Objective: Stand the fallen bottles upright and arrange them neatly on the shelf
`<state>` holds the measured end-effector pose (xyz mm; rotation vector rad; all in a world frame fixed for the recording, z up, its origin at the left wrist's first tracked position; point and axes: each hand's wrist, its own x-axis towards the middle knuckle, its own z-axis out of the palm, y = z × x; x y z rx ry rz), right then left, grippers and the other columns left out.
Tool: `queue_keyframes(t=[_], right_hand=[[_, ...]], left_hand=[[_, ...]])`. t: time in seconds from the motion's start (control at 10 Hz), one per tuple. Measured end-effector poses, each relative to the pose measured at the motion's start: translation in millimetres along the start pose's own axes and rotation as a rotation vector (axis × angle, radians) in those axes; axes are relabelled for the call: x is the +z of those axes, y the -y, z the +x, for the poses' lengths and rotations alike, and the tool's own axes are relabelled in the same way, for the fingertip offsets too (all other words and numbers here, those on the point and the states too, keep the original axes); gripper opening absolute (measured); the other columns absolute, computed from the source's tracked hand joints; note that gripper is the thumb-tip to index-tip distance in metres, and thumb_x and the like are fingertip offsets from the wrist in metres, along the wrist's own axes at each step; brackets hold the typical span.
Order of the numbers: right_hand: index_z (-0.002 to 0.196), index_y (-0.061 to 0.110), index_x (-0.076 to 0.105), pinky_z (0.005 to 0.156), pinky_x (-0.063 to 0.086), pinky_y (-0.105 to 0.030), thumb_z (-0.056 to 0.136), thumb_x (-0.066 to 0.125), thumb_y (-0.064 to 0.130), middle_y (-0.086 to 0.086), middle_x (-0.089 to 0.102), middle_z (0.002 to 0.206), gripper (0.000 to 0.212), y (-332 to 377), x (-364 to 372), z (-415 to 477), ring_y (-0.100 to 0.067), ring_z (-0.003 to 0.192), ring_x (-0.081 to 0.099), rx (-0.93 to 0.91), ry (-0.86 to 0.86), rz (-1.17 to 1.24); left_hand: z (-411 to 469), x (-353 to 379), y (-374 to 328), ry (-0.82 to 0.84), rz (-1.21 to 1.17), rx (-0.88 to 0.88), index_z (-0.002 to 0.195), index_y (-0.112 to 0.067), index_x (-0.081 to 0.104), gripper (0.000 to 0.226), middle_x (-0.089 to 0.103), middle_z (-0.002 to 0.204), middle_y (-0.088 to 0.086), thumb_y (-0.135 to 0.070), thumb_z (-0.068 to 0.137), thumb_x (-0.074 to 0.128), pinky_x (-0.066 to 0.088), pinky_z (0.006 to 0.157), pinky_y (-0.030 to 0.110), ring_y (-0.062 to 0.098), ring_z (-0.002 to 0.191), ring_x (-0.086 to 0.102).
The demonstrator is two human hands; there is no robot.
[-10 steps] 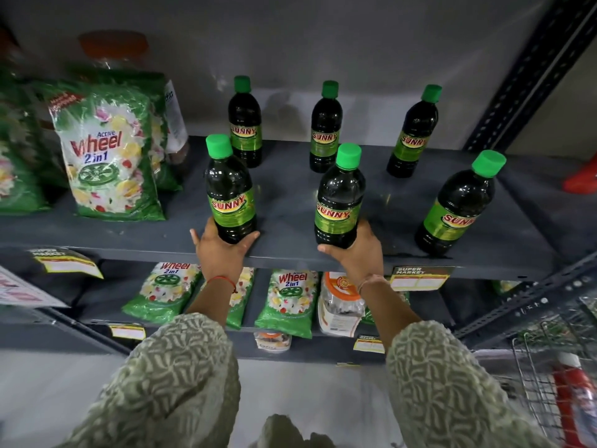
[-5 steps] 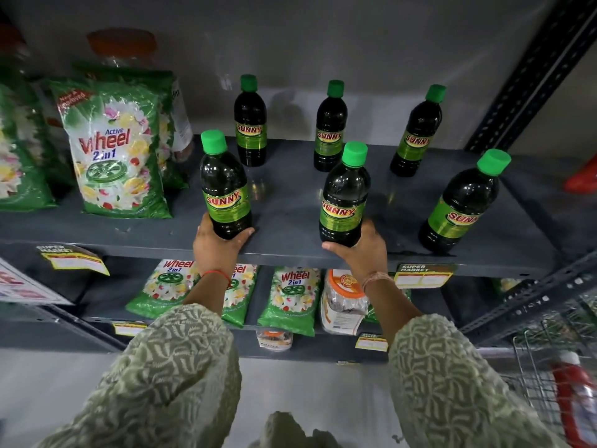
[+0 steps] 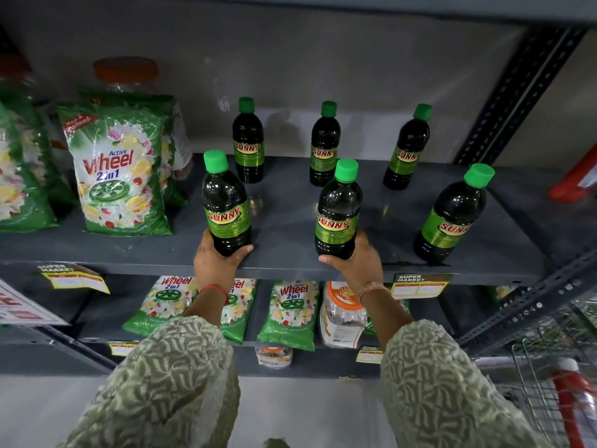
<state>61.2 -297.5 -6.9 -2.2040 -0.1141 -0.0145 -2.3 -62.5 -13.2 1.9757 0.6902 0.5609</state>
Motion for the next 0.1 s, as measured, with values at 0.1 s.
queue_keyframes(t=[0.1], right_hand=[[0.131, 0.012, 0.037, 0.097, 0.045, -0.039, 0.056, 0.083, 0.038, -0.013, 0.055, 0.129, 0.092, 2.6, 1.8, -8.6, -0.029, 0.119, 0.051, -0.019, 0.015, 0.091]], left_hand=[[-12.2, -4.4, 1.5, 0.002, -0.025, 0.003, 0.139, -0.011, 0.027, 0.096, 0.045, 0.141, 0.016, -0.039, 0.063, 0.079, 0.035, 0.110, 0.047, 0.032, 0.131, 0.041]])
